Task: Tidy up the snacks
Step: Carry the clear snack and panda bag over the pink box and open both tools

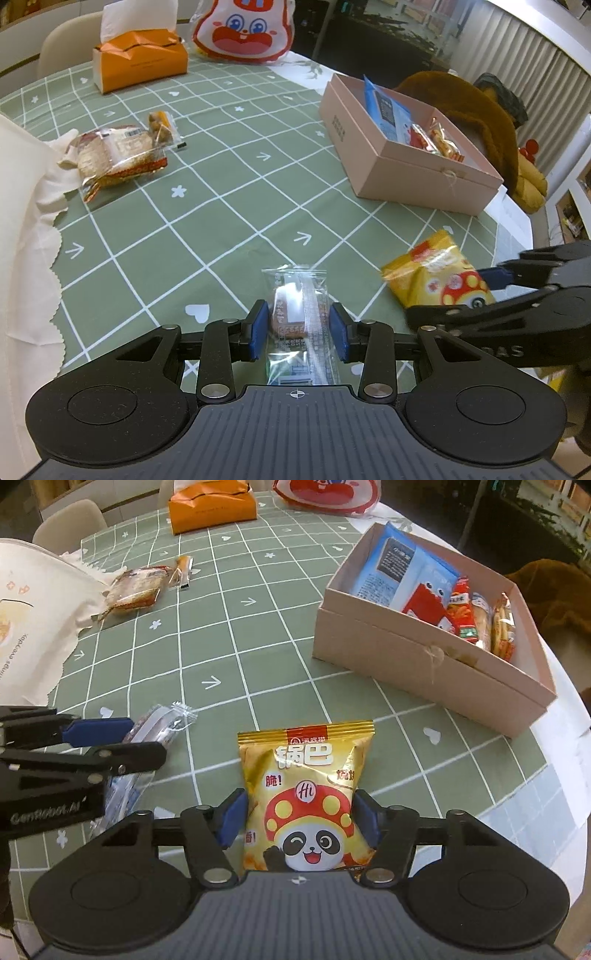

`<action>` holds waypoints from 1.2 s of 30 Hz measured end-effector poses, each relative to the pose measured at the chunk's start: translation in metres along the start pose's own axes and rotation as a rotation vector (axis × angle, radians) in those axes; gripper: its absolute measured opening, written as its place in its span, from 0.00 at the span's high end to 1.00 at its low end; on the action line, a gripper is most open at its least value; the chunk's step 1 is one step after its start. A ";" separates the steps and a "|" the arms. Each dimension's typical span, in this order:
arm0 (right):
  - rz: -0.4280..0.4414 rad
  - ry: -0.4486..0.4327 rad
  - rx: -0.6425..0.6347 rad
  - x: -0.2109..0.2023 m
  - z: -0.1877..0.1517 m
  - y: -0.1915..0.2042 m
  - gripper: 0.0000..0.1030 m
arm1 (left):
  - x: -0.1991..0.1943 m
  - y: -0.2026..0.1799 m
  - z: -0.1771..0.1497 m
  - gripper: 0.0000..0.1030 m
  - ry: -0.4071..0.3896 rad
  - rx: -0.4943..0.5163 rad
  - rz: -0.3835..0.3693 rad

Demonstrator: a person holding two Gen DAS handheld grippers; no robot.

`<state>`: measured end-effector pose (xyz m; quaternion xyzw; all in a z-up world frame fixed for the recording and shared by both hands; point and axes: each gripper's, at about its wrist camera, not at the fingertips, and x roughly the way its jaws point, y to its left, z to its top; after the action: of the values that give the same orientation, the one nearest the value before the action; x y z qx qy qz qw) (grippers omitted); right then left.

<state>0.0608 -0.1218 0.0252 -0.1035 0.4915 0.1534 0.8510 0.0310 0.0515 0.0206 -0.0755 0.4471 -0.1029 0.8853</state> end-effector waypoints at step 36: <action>-0.057 -0.491 0.264 -0.219 0.133 -0.194 0.54 | 0.029 -0.131 0.248 0.60 -0.169 0.036 -0.279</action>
<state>0.1349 -0.2941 0.2862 0.0346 0.2832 0.0846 0.9547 0.2333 -0.0727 0.1736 -0.1292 0.3541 -0.2261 0.8982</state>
